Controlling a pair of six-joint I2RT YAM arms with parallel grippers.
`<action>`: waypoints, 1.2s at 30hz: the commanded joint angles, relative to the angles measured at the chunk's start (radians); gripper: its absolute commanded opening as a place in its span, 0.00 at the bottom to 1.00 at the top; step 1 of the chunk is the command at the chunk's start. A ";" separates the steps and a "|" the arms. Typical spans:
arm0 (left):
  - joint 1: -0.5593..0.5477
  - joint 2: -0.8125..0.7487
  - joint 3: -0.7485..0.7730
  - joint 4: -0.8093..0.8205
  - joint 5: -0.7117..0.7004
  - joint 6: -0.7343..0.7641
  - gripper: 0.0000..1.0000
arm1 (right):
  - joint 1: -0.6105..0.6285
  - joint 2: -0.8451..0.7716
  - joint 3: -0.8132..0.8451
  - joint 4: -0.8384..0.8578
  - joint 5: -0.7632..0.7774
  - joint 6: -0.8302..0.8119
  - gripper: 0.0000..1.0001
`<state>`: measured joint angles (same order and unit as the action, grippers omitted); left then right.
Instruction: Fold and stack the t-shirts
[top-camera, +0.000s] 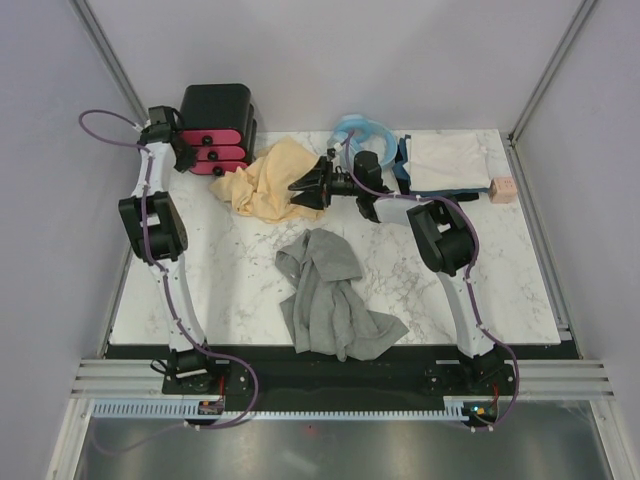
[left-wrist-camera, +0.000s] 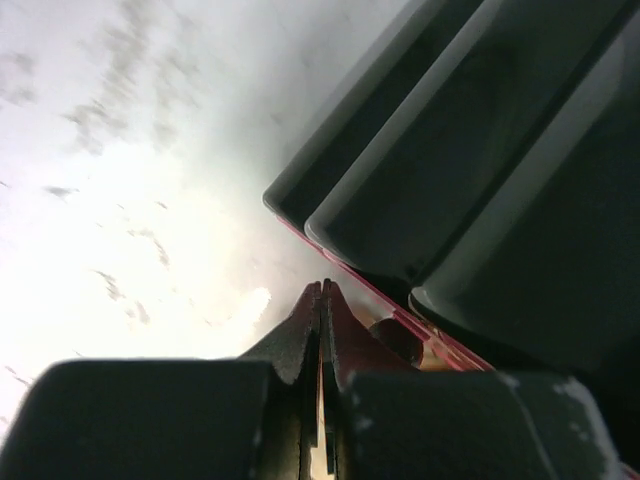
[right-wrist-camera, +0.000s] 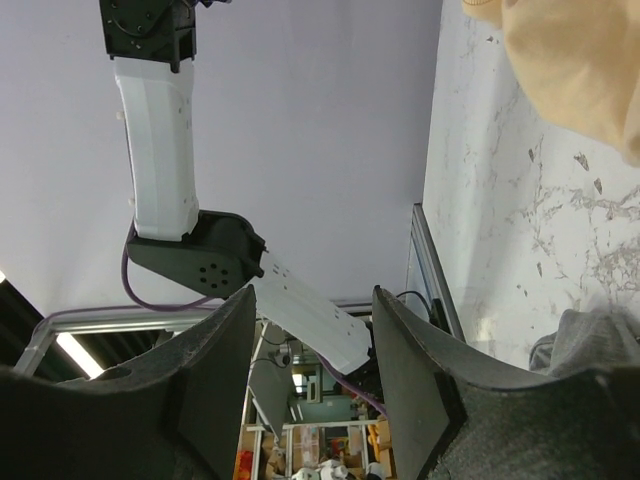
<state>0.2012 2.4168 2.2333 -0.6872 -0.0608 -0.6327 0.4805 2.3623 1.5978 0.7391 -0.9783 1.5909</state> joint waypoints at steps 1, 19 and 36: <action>-0.187 -0.030 -0.034 0.115 0.191 0.146 0.02 | 0.003 -0.086 -0.030 0.085 0.004 0.003 0.58; -0.189 -0.307 -0.288 0.098 -0.149 0.067 0.46 | -0.028 -0.167 -0.006 -0.128 -0.007 -0.198 0.58; -0.190 -0.700 -0.576 0.075 -0.055 0.050 0.48 | -0.040 -0.374 0.079 -0.952 0.262 -0.754 0.61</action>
<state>0.0154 1.7931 1.7241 -0.6151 -0.2123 -0.5972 0.4465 2.1178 1.6707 0.0776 -0.8379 1.0718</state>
